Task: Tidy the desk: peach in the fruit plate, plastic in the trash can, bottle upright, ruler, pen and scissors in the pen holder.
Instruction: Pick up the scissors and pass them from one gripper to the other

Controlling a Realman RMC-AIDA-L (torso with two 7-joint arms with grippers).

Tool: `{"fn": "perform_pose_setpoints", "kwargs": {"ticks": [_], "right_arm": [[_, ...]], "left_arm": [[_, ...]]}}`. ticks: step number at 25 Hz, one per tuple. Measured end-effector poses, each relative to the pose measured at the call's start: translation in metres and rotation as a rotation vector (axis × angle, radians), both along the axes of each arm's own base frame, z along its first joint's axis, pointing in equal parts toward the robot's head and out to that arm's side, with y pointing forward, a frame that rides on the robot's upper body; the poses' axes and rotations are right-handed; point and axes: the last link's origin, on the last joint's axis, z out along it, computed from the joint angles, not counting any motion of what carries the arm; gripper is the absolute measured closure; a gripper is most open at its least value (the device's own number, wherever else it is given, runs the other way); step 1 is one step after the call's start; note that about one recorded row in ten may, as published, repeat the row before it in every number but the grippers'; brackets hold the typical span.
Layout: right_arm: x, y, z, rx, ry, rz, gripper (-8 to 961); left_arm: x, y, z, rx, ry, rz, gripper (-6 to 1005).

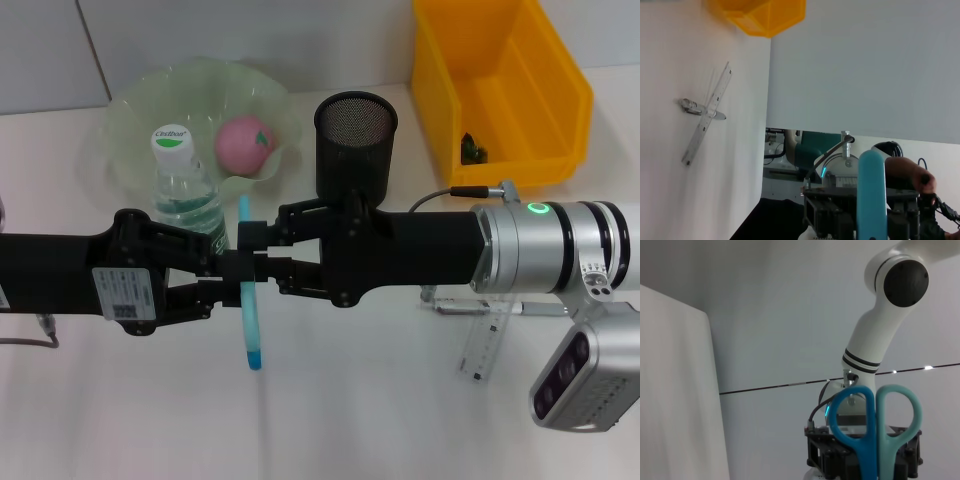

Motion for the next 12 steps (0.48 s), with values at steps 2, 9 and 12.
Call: {"fn": "perform_pose_setpoints", "kwargs": {"ticks": [2, 9, 12], "right_arm": [[-0.0001, -0.0003, -0.0005, -0.002, -0.003, 0.003, 561], [-0.0003, 0.0, -0.0006, -0.001, -0.004, 0.004, 709], [-0.0003, -0.0002, -0.0008, -0.003, -0.005, 0.005, 721]], "left_arm": [[-0.0003, -0.0003, -0.0001, 0.0, -0.001, 0.001, 684], [-0.0001, -0.0002, 0.0001, 0.001, -0.001, -0.001, 665], [-0.0004, -0.0006, 0.0004, -0.001, -0.001, -0.002, 657]]}}
